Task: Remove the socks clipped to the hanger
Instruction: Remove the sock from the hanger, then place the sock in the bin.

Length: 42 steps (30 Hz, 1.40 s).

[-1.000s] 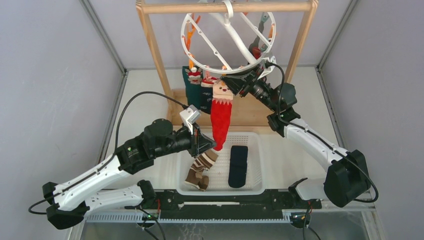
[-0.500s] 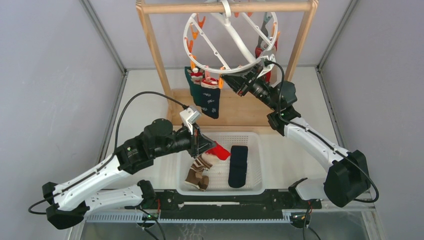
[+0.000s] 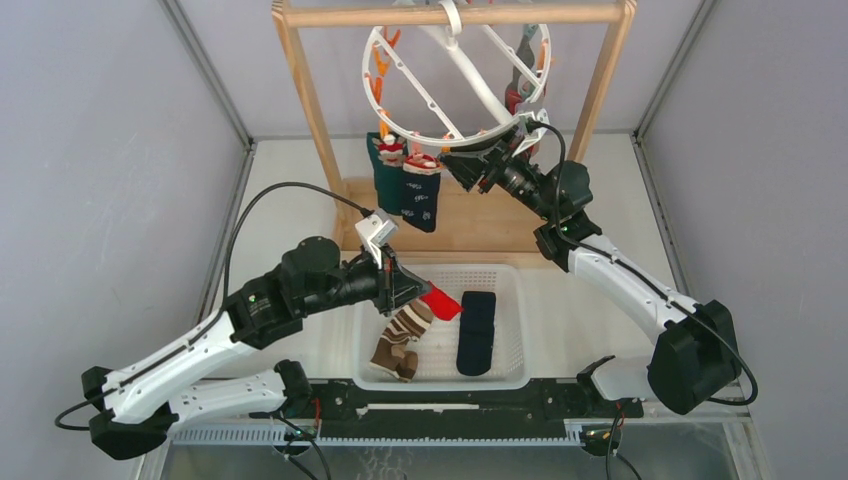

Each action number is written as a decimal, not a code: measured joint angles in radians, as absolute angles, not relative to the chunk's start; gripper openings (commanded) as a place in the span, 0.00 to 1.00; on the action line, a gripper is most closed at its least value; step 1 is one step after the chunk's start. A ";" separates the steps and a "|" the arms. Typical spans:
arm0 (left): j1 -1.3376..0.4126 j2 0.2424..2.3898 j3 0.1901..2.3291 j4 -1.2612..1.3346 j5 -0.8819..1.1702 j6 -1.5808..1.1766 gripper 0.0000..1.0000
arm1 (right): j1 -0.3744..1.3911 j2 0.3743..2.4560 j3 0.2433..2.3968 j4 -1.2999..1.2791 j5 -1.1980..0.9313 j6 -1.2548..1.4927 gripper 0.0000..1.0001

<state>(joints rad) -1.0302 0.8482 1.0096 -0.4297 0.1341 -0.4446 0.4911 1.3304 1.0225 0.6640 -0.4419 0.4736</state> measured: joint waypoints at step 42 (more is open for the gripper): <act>-1.016 0.932 0.861 -0.205 0.028 -0.404 0.00 | 0.480 0.636 0.527 0.243 -0.215 0.461 0.86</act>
<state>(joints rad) -1.0157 0.9318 0.8608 -0.2047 0.0284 -0.4038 0.4805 0.6365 0.5274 0.2432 -0.2150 0.4606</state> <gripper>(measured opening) 0.008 0.862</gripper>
